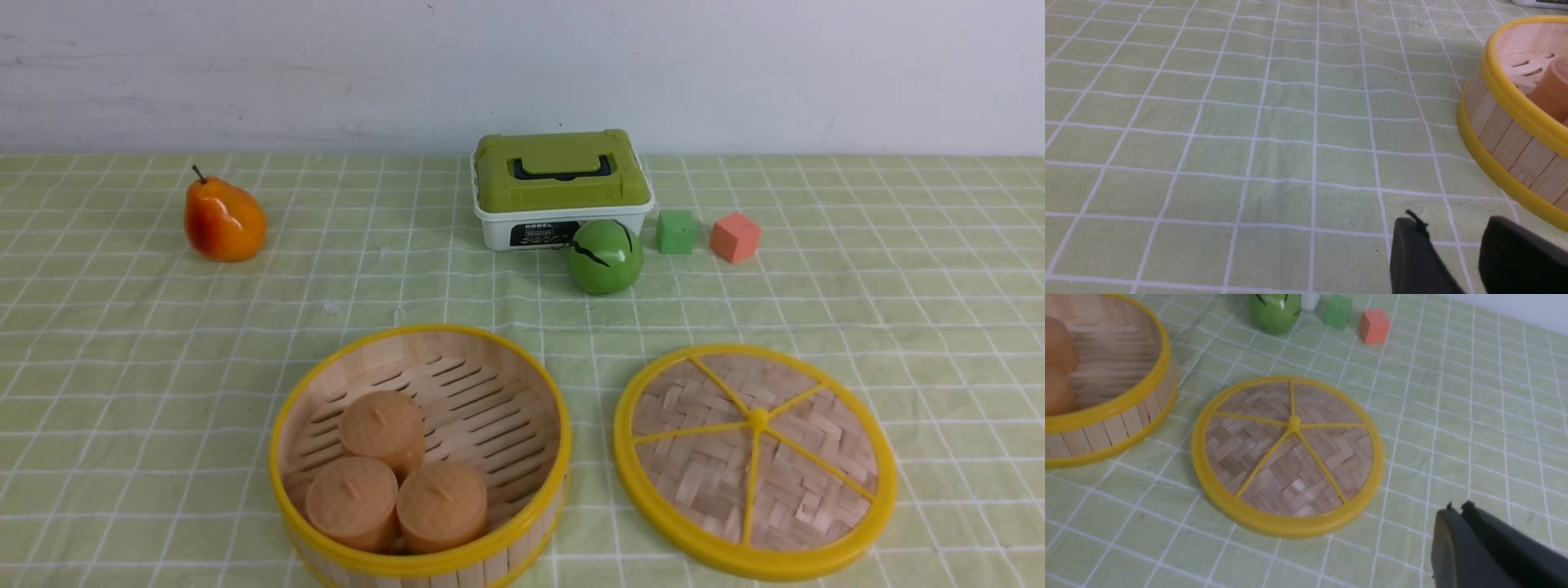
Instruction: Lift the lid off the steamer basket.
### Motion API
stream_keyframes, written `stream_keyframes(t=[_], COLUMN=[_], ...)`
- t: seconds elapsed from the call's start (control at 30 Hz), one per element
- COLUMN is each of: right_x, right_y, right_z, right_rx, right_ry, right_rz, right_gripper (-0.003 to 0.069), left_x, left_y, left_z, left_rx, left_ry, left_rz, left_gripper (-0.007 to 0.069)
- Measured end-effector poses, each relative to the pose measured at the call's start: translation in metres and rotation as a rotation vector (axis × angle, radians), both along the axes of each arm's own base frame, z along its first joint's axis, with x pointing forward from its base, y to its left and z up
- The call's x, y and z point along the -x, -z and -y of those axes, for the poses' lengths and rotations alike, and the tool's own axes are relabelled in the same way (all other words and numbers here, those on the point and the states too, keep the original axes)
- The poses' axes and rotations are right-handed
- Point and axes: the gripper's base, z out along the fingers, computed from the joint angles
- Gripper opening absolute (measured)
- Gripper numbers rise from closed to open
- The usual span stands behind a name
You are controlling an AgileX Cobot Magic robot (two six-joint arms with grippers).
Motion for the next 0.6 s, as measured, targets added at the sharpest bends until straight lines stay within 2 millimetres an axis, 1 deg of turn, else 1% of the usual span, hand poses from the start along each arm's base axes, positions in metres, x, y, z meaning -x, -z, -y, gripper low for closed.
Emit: stream_keyframes(t=[0.07,0.1,0.13,0.2,0.27,0.3,0.37,0.4,0.43,0.6], right_x=[0.001,0.002,0.003,0.004,0.002,0.002,-0.002,-0.002,-0.003,-0.003], right_y=[0.016,0.017,0.030,0.050,0.073,0.081,0.105,0.107,0.117,0.126], right_z=[0.001,0.002,0.003,0.006,0.008,0.009,0.013,0.012,0.015,0.017], right_rx=[-0.047,-0.059,-0.095,-0.153,-0.194,-0.216,-0.245,-0.248,-0.253,-0.251], right_ry=[0.023,0.032,0.063,0.123,0.182,0.208,0.284,0.284,0.327,0.383], right_rz=[0.089,0.104,0.165,0.239,0.274,0.297,0.301,0.299,0.282,0.220], right_gripper=[-0.0008,-0.0008,-0.0006,-0.0006,-0.0006,-0.0006,-0.0002,-0.0002,0.0000,0.0003], left_x=[0.000,0.000,0.000,0.000,0.000,0.000,0.000,0.000,0.000,0.000], left_y=[0.000,0.000,0.000,0.000,0.000,0.000,0.000,0.000,0.000,0.000], left_z=[0.000,0.000,0.000,0.000,0.000,0.000,0.000,0.000,0.000,0.000], left_rx=[0.000,0.000,0.000,0.000,0.000,0.000,0.000,0.000,0.000,0.000], left_ry=[0.000,0.000,0.000,0.000,0.000,0.000,0.000,0.000,0.000,0.000], left_rz=[0.000,0.000,0.000,0.000,0.000,0.000,0.000,0.000,0.000,0.000], left_gripper=[0.0239,0.0239,0.0239,0.0239,0.0239,0.0239,0.0239,0.0239,0.0239,0.0239])
